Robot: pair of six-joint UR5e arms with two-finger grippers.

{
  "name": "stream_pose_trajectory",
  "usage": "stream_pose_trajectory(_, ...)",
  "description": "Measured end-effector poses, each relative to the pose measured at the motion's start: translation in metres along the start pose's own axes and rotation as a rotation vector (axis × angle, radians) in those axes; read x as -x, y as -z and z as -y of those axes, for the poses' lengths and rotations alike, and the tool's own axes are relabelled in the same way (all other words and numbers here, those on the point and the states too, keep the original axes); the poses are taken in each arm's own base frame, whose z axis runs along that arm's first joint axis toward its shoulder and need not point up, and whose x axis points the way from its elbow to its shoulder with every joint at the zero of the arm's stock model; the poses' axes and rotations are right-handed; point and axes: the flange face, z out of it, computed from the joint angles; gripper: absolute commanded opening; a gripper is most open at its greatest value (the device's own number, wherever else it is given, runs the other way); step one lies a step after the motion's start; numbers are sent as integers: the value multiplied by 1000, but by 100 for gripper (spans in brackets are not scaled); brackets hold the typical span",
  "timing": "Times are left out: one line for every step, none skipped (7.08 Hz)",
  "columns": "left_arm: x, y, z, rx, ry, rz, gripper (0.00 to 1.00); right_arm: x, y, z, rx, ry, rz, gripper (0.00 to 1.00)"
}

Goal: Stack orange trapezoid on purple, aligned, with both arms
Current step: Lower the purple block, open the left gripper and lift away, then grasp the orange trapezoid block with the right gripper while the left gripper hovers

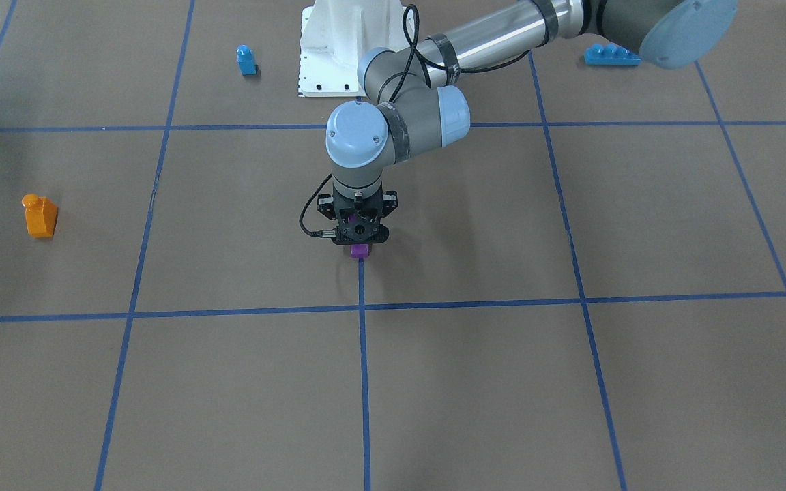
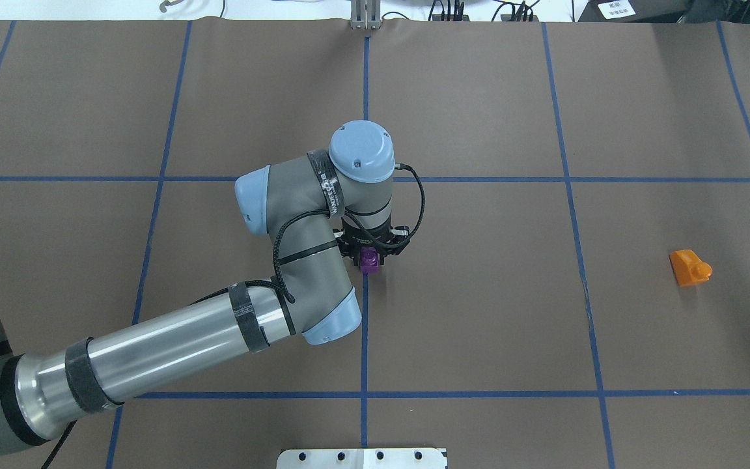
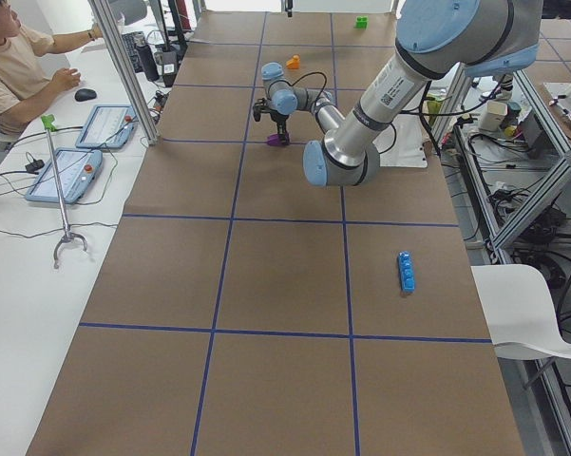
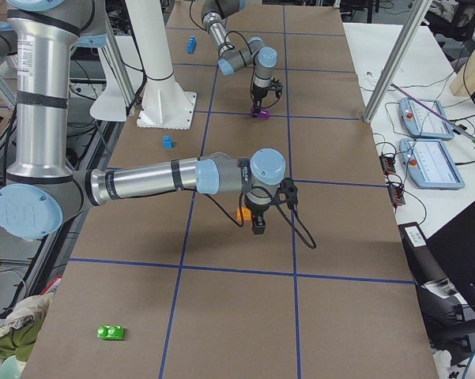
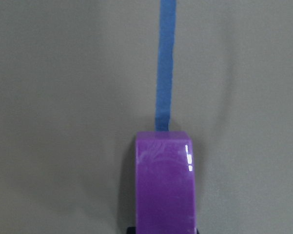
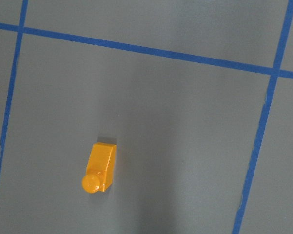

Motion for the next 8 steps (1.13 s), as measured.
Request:
stream_pose_trajectory(0, 0, 0, -1, 0, 0, 99, 1, 0, 1, 0, 2, 0, 100)
stream_pose_trajectory(-1, 2, 0, -2, 0, -2, 100, 2, 0, 2, 0, 6, 0, 100)
stream_pose_trajectory(-3, 9, 1, -8, 0, -12, 99, 5, 1, 4, -2, 11, 0, 100)
stream_pose_trajectory(-5, 28, 2, -26, 4, -38, 100, 8, 2, 7, -6, 19, 0, 100)
stream_pose_trajectory(-2, 56, 5, -52, 13, -76, 100, 14, 2, 9, -6, 15, 0, 97)
stream_pose_trajectory(12, 86, 5, -78, 20, -109, 100, 25, -4, 12, 7, -14, 2, 96)
stream_pose_trajectory(34, 116, -3, -99, 23, -130, 100, 40, -19, 16, 37, -47, -14, 97)
stream_pose_trajectory(51, 141, -12, -113, 29, -137, 100, 52, -38, 18, 61, -54, -51, 97)
